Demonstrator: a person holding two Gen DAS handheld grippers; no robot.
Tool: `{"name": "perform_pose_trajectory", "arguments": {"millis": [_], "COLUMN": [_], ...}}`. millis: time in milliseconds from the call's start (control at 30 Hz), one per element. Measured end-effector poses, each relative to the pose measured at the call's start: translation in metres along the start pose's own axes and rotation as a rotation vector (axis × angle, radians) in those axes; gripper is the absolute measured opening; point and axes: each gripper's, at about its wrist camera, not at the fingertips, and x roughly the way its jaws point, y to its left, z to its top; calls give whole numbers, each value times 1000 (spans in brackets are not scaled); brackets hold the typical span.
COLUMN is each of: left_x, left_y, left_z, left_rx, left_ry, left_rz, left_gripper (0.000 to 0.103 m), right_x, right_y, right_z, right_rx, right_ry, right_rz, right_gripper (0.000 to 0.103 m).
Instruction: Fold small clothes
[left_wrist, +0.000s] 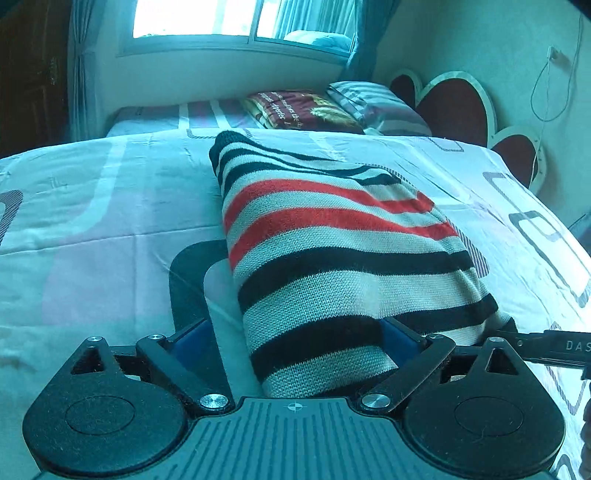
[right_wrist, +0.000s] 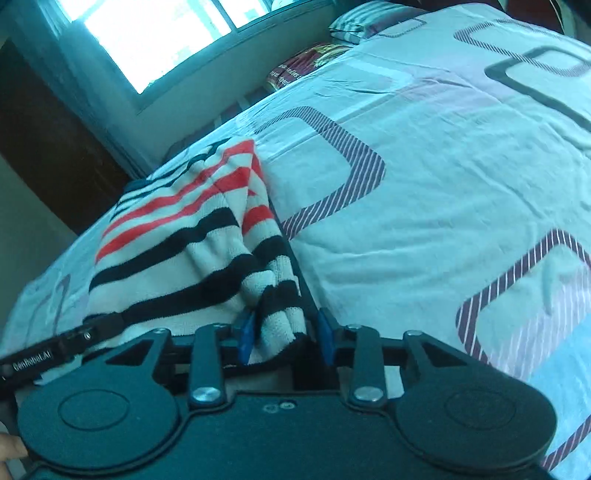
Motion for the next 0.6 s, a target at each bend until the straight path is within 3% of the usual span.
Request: {"name": "perform_pose_trajectory", "arguments": {"millis": [67, 267, 433, 600], "left_x": [-4, -26, -13, 13], "left_y": [0, -6, -6, -4], "left_z": [2, 16, 46, 73], "left_rx": [-2, 17, -7, -27], "left_ry": [-3, -64, -83, -92], "left_rz": [0, -13, 5, 59], "left_gripper": [97, 97, 97, 97], "right_x": [-11, -36, -1, 34], "right_y": [7, 42, 68, 92], "right_z": [4, 28, 51, 77], "right_rx": [-42, -164, -196, -254], "right_ry": [-46, -192, -163, -171], "right_rz": [-38, -58, 18, 15], "right_gripper": [44, 44, 37, 32]}}
